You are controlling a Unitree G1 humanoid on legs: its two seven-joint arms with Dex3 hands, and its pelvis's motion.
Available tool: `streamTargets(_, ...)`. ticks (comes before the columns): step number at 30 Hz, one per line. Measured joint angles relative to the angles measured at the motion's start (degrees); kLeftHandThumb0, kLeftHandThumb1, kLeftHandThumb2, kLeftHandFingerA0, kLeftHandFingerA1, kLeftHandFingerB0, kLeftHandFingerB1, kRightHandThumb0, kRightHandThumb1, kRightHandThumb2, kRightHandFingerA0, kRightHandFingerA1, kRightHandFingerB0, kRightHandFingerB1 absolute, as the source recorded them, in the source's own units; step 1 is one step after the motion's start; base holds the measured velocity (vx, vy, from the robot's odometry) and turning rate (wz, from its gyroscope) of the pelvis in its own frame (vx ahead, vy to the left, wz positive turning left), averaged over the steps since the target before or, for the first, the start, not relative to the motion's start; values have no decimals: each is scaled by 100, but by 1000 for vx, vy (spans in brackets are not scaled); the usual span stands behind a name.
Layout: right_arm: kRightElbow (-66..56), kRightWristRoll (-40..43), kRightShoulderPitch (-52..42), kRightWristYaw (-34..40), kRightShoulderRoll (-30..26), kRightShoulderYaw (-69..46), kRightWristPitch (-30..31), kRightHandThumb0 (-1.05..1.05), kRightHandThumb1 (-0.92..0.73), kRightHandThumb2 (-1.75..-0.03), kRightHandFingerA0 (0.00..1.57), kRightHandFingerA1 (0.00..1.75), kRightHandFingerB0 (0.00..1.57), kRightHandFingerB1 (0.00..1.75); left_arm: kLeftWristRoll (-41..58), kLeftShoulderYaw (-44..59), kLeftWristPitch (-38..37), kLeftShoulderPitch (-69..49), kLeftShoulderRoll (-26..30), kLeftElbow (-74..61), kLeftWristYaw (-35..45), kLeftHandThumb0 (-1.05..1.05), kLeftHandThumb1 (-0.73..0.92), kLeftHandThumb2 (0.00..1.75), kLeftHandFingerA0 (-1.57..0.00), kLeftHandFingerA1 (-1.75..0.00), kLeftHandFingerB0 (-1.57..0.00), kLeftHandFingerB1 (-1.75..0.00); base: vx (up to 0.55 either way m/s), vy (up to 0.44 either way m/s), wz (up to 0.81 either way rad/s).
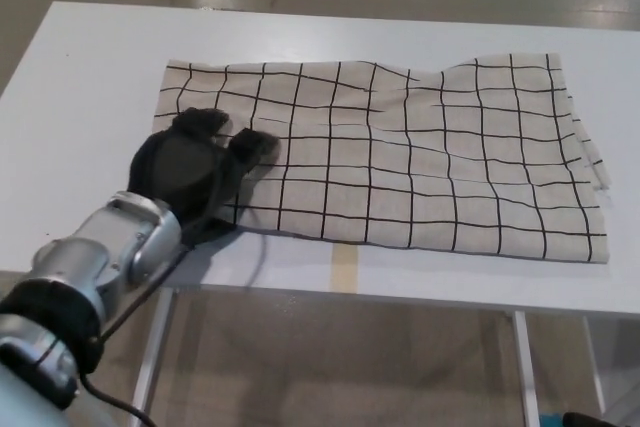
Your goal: Use the left hand to fold a white towel with checkered patterns in half.
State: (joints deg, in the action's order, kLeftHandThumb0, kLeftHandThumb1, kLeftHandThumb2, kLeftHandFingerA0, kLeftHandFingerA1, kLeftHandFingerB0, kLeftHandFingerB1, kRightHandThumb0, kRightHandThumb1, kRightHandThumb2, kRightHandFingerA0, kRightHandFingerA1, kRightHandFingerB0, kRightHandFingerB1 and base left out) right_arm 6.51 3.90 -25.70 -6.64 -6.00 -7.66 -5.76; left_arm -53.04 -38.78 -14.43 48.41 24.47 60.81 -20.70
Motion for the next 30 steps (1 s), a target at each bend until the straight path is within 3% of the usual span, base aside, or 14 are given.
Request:
streamTargets(1,0,-1,-9,3,8,0,-3,-28,-55,-56,43,55,51,54,-99,-163,98,79,-75,129,-108,-39,54,56,-56,-68,-58,-56,0,0,0)
streamTargets(2,0,-1,-9,3,8,0,-3,-28,-54,-56,43,55,52,54,-99,-163,98,79,-75,129,-108,-37,55,58,-69,-131,-83,-104,0,0,0)
streamTargets(3,0,-1,-16,7,20,0,-9,-28,-54,-56,43,55,52,54,-229,-386,239,199,-178,311,-222,-37,55,58,-69,-131,-83,-104,0,0,0)
streamTargets(4,-2,0,-18,7,24,-1,-13,-28,-54,-56,43,55,52,54,-284,-493,325,271,-251,416,-265,-35,54,59,-67,-147,-83,-120,0,0,0)
streamTargets(5,-3,1,-19,7,27,-1,-16,-28,-54,-56,43,55,52,54,-337,-590,425,358,-338,512,-305,-41,59,57,-68,-165,-73,-149,0,0,0)
streamTargets(6,-4,3,-17,4,28,-2,-17,-28,-54,-56,43,55,52,53,-362,-653,495,431,-398,585,-322,-26,58,54,-70,-175,-67,-163,0,0,0)
streamTargets(8,-4,12,-7,-4,28,-5,-18,-28,-54,-56,43,55,53,53,-392,-716,593,524,-478,683,-349,-22,59,53,-66,-175,-61,-162,0,0,0)
streamTargets(9,-4,20,1,-12,28,-12,-19,-34,-42,-77,40,61,48,61,-397,-729,643,558,-519,729,-368,-21,60,52,-61,-175,-56,-164,0,0,0)
streamTargets(19,-4,143,42,-124,27,-54,-36,-34,-43,-78,40,61,50,61,-276,-558,677,552,-545,807,-382,-18,62,54,-73,-175,-53,-175,0,0,0)
streamTargets(30,-8,141,70,-160,3,-65,-37,-34,-43,-78,41,61,52,62,-237,-490,133,571,511,790,-611,-14,61,56,-73,-175,-57,-173,0,0,0)
